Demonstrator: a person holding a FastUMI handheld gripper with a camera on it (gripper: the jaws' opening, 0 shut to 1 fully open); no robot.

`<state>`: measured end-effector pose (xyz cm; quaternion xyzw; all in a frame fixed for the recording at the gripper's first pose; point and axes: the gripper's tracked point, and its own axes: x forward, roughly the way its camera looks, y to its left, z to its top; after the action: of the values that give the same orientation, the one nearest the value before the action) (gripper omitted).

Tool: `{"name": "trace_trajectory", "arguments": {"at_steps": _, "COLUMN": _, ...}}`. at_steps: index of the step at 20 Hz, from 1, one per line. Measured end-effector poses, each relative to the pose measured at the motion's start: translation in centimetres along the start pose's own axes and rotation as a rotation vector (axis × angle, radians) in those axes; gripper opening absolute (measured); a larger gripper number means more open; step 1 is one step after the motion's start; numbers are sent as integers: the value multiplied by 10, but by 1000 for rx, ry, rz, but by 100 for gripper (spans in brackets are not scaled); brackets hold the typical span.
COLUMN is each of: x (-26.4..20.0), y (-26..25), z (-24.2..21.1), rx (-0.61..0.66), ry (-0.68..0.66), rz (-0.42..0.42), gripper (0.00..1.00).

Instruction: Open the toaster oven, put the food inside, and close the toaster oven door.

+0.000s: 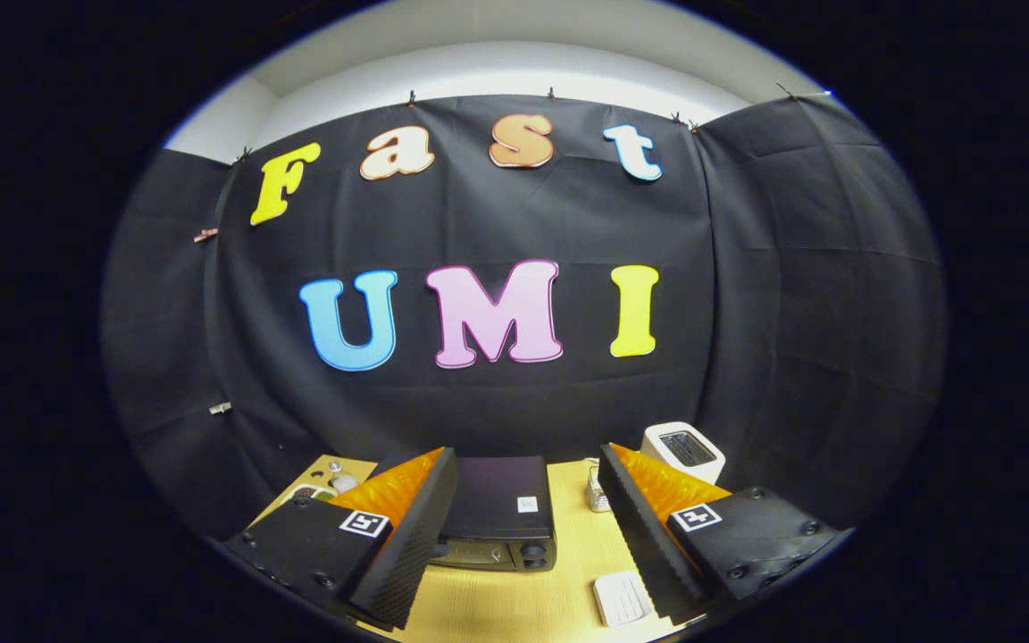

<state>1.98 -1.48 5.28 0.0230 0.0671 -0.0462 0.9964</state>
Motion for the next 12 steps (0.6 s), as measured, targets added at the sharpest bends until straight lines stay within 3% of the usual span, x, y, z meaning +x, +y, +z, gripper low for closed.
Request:
{"name": "trace_trajectory", "arguments": {"at_steps": 3, "x": -18, "y": -7, "z": 20, "rx": 2, "ry": -61, "rz": -9, "gripper": 98}}
{"name": "trace_trajectory", "arguments": {"at_steps": 12, "x": -43, "y": -11, "z": 25, "rx": -57, "ry": -135, "rz": -26, "gripper": 98}}
